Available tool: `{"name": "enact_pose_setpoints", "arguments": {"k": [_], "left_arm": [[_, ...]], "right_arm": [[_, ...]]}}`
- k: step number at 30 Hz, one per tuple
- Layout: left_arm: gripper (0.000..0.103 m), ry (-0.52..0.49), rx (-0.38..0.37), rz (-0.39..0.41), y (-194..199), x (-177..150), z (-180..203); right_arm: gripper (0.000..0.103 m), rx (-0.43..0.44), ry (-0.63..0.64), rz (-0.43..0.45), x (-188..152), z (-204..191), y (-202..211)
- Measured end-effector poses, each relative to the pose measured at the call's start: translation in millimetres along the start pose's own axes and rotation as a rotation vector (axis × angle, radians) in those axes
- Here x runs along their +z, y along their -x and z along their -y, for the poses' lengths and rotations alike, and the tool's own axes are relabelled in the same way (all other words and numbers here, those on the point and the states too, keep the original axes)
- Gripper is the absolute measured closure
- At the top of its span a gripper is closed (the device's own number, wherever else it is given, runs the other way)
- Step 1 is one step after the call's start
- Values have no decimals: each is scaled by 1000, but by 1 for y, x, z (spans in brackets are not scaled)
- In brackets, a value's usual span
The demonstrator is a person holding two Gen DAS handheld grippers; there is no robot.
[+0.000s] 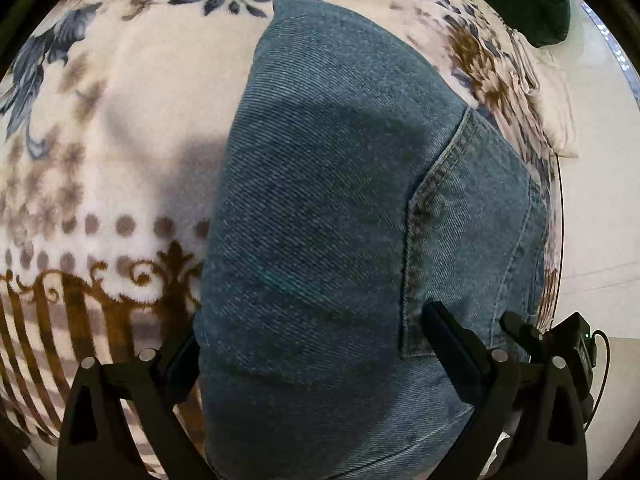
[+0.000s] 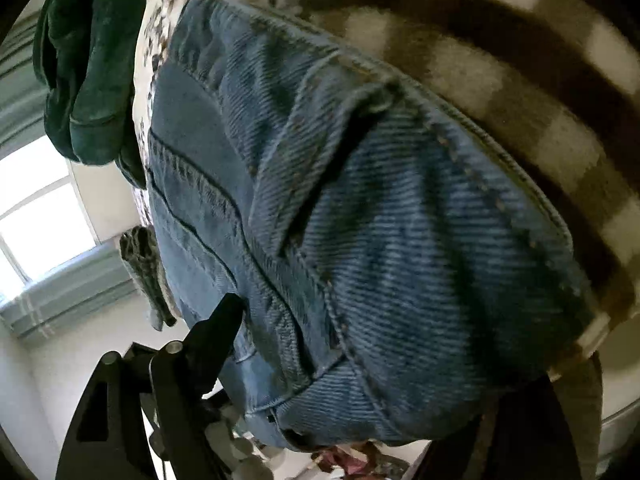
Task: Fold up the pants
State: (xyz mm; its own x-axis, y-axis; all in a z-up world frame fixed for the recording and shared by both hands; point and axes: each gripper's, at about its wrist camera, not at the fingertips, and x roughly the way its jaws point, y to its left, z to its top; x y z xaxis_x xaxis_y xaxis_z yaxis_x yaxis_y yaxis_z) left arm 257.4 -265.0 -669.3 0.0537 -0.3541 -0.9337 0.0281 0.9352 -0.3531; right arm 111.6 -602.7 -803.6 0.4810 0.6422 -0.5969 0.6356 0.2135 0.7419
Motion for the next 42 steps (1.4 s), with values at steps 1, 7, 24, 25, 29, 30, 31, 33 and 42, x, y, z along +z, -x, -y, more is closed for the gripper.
{"name": "enact_pose_setpoints", "arguments": {"k": [1, 7, 24, 25, 29, 30, 31, 33, 42], "left_arm": [[2, 0, -1, 1, -1, -1, -1], [2, 7, -11, 3, -3, -1, -3], [1, 119, -146, 17, 8, 5, -39], [1, 121, -153, 12, 6, 7, -40], [0, 103, -182, -7, -7, 17, -38], [0, 103, -187, -14, -9, 20, -38], [0, 105, -196, -22, -11, 22, -39], [0, 109, -220, -34, -11, 26, -40], [50, 84, -301, 52, 11, 17, -43]], "right_arm": [[20, -6, 5, 2, 0, -1, 2], [37, -36, 41, 24, -7, -25, -6], [38, -97, 197, -14, -3, -67, -11], [38, -99, 203, -7, -4, -69, -12], [28, -104, 197, 13, -5, -70, -24], [25, -84, 186, 6, -3, -59, -27], [18, -60, 166, 4, 4, -53, -29], [10, 38, 120, 24, 8, -57, -36], [61, 61, 165, 49, -2, -72, -54]]}}
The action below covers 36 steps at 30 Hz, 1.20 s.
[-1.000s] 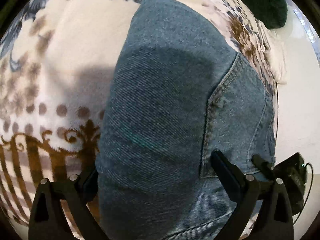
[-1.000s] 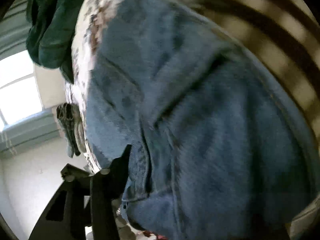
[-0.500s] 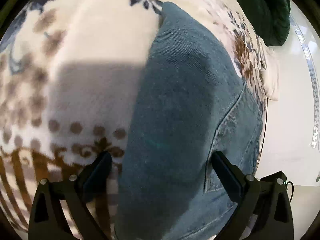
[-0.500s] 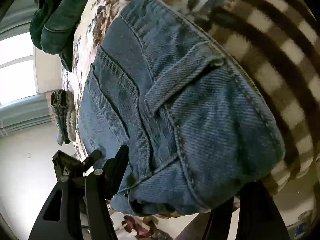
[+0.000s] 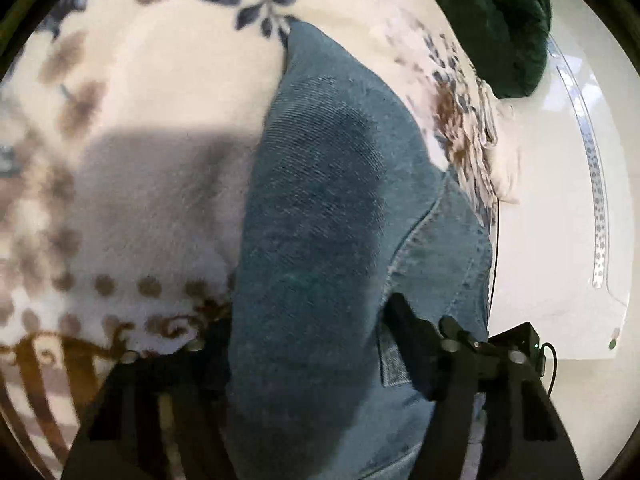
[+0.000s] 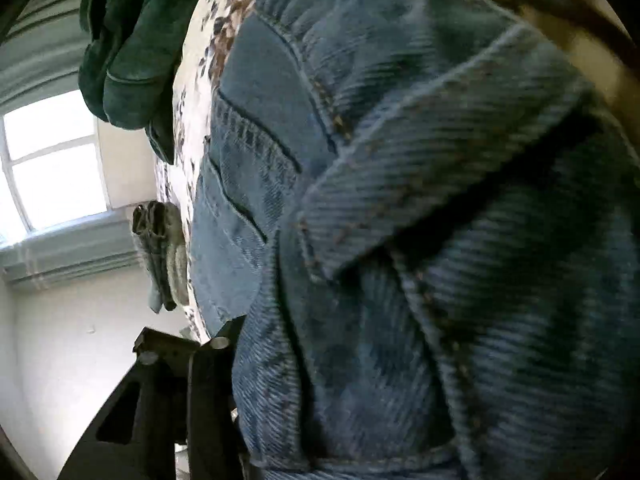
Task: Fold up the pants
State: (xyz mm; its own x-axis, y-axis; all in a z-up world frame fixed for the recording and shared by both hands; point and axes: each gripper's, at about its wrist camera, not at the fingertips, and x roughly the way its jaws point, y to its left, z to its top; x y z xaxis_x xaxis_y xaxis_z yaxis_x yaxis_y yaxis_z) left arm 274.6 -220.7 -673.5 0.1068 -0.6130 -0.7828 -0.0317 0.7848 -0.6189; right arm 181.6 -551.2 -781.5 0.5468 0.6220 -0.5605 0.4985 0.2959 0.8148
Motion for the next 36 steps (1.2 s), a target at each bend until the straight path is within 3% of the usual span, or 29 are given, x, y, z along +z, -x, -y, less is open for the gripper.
{"name": "enact_pose_setpoints", "arguments": {"k": [4, 5, 15, 20, 28, 32, 36], "left_arm": [[67, -7, -5, 45, 22, -7, 8], [76, -10, -18, 53, 29, -8, 11], [79, -14, -58, 94, 90, -2, 40], [79, -18, -85, 163, 141, 18, 50], [79, -62, -174, 294, 240, 108, 44], [79, -77, -201, 349, 302, 176, 15], [79, -62, -202, 414, 364, 257, -33]], "right_arm": [[71, -13, 59, 20, -8, -27, 6], [72, -11, 66, 22, -9, -33, 8], [74, 15, 171, 9, -25, -88, 60], [74, 47, 230, 6, -29, -147, 63], [75, 82, 379, 49, -39, -293, 18], [74, 104, 427, 67, -45, -377, -41], [75, 147, 452, 56, -46, -457, -130]]}}
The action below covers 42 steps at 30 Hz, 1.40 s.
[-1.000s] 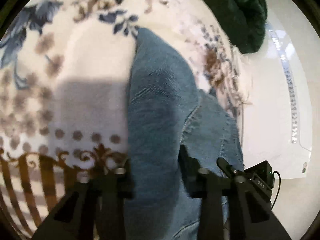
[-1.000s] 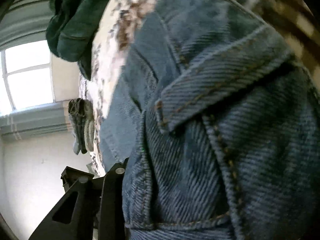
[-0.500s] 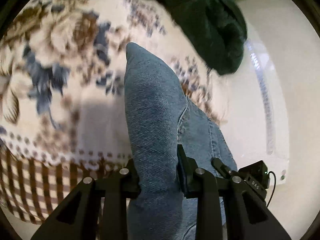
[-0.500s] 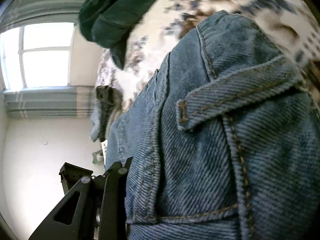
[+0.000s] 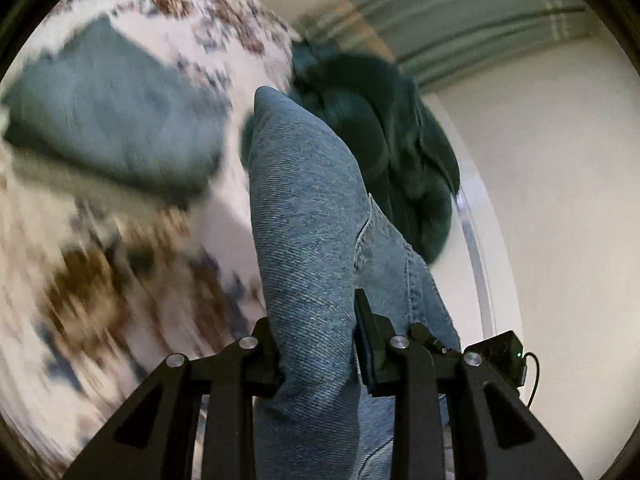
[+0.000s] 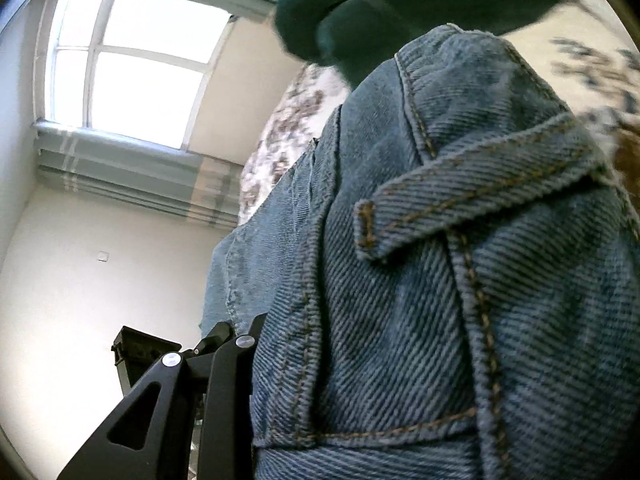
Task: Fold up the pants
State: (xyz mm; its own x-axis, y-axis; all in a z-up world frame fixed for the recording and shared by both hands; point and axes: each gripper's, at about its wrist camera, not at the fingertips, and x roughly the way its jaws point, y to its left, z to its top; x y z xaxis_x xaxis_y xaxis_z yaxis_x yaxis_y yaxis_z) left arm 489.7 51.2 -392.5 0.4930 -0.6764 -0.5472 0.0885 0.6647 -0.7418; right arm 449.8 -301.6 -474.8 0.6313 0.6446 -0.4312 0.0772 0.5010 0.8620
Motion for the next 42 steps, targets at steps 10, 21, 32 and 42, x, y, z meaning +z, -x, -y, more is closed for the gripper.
{"name": "enact_pose_setpoints", "arguments": {"k": [10, 21, 32, 42], "left_arm": [[78, -9, 168, 129, 14, 189, -150], [41, 8, 389, 60, -18, 195, -255], [26, -7, 486, 34, -6, 179, -232], [4, -131, 673, 70, 11, 150, -164]], "right_arm": [[75, 118, 63, -93, 46, -70, -282], [45, -123, 138, -276, 28, -26, -339], [42, -423, 217, -240, 29, -49, -314], [0, -731, 467, -179, 18, -116, -286]]}}
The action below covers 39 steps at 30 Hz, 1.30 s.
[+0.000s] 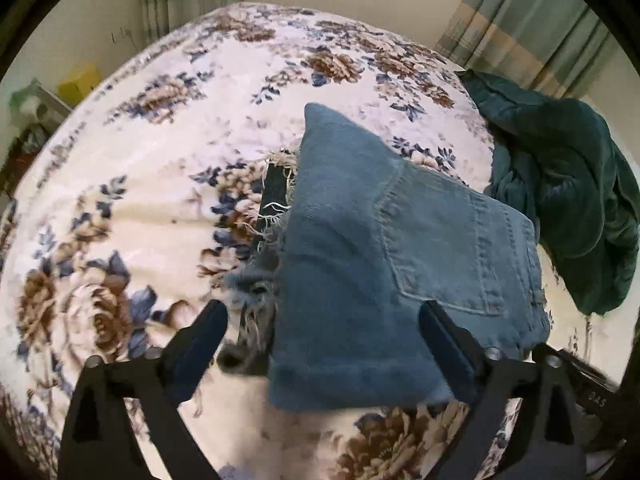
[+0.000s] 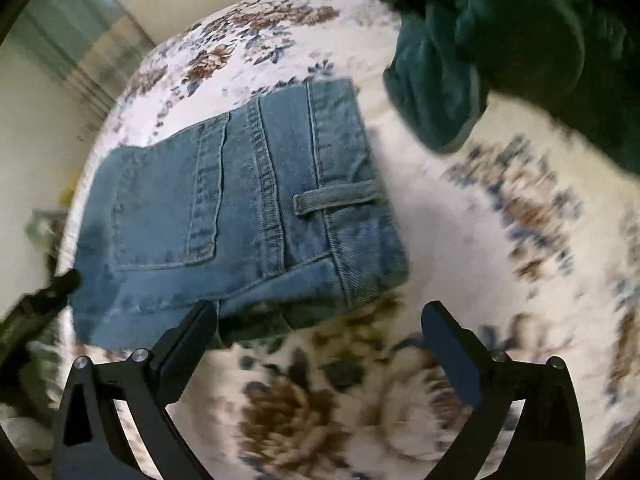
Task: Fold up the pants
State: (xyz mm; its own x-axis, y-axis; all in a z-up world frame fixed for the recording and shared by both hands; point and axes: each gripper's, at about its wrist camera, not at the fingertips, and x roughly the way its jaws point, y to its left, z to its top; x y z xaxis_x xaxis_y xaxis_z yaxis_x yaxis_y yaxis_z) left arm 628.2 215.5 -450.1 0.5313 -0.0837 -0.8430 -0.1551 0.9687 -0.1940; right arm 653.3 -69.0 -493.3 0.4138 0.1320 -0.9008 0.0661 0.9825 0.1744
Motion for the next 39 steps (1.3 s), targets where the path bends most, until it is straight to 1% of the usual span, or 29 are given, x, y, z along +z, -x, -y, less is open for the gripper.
{"name": "enact_pose_setpoints", "arguments": {"k": [2, 6, 12, 16, 19, 23, 31, 35, 39], "left_arm": [[3, -27, 24, 20, 14, -4, 12], [1, -73, 55, 30, 34, -9, 33], [1, -128, 96, 53, 81, -20, 64], [1, -147, 99, 97, 130, -31, 83], [1, -163, 116, 124, 168, -44, 96], [1, -177, 125, 158, 218, -62, 111], [1, -175, 130, 230, 321, -102, 132], [1, -158, 124, 297, 381, -120, 138], [1, -159, 137, 355, 428, -132, 139]], "right_arm": [[0, -50, 26, 25, -2, -2, 15], [0, -112, 46, 65, -4, -3, 57], [0, -148, 72, 125, -18, -2, 131], [0, -138, 82, 163, -30, 4, 190], [0, -135, 90, 196, -40, 8, 230], [0, -117, 103, 242, -60, 14, 296], [0, -78, 145, 326, -114, 28, 426], [0, -76, 175, 377, -142, 31, 484], [0, -66, 195, 423, -168, 28, 540]]}}
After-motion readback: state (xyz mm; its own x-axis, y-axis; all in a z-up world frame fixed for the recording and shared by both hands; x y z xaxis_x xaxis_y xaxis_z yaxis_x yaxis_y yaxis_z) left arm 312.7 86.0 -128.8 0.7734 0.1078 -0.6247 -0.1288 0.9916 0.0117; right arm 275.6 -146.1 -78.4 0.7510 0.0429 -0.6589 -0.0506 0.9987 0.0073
